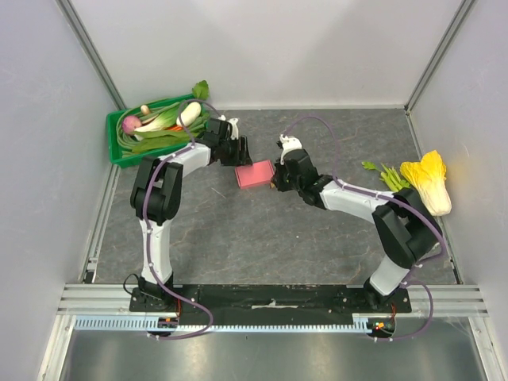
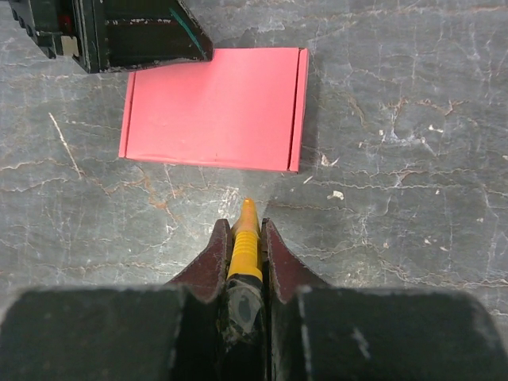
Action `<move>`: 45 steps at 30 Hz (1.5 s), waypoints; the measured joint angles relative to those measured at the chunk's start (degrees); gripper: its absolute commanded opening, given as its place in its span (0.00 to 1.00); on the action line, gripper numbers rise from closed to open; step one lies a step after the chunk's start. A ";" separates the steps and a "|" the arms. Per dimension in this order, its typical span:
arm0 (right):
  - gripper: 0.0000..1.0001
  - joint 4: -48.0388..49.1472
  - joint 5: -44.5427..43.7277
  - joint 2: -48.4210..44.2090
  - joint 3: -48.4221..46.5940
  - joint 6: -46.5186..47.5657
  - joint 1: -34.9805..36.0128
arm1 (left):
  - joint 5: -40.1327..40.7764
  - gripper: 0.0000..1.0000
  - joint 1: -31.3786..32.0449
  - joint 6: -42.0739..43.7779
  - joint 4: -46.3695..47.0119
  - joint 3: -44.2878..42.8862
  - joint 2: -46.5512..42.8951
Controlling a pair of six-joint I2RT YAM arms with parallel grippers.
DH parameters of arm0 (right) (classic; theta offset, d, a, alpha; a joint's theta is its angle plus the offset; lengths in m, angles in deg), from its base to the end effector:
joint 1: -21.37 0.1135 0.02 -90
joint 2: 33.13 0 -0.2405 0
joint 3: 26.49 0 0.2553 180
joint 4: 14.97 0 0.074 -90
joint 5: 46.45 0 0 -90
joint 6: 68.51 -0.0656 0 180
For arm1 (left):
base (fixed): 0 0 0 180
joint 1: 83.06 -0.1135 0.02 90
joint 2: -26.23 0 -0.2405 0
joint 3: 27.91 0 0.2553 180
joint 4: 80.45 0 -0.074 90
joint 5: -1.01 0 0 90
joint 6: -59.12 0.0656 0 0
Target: Unpack the express box
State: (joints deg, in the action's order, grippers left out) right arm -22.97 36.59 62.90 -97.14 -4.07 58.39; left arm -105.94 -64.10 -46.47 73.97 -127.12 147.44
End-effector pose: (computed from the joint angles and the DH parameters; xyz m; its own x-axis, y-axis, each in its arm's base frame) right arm 0.3178 0.2297 0.1667 -0.6193 0.0694 -0.7821 -0.2768 0.9129 0.3001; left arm 0.4417 -0.1720 0.1226 -0.8060 0.0051 -0.5919 0.2909 0.8743 -0.3886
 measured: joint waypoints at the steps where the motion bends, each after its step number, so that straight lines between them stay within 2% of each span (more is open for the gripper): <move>1: 0.00 0.02 0.09 0.50 -0.09 -0.20 0.00 | -0.28 0.64 0.00 -0.02 -0.02 -0.02 0.57; 10: 0.00 0.11 0.09 5.05 -2.91 -1.46 0.00 | -6.25 0.55 -0.39 -0.44 0.07 0.50 1.16; 16: 0.00 -0.24 -0.92 5.84 -3.87 -1.97 -0.02 | -8.57 0.52 -0.59 -0.42 1.38 7.45 -3.13; 26: 0.00 -0.50 -2.23 5.84 -4.50 -1.97 -0.50 | -10.62 0.54 -0.46 -0.48 -0.74 16.65 -10.10; 38: 0.00 -2.64 0.22 -0.72 -4.50 -3.91 -0.50 | -8.74 0.55 -0.50 -1.70 -4.00 15.65 -11.23; 45: 0.00 -2.10 3.34 -0.35 -4.50 -5.40 -0.50 | -8.81 0.55 -0.52 -2.80 -4.57 14.32 -11.23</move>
State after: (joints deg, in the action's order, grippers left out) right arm -25.07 39.94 62.55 -101.64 -9.47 57.89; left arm -114.74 -64.62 -49.27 69.40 -112.80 136.21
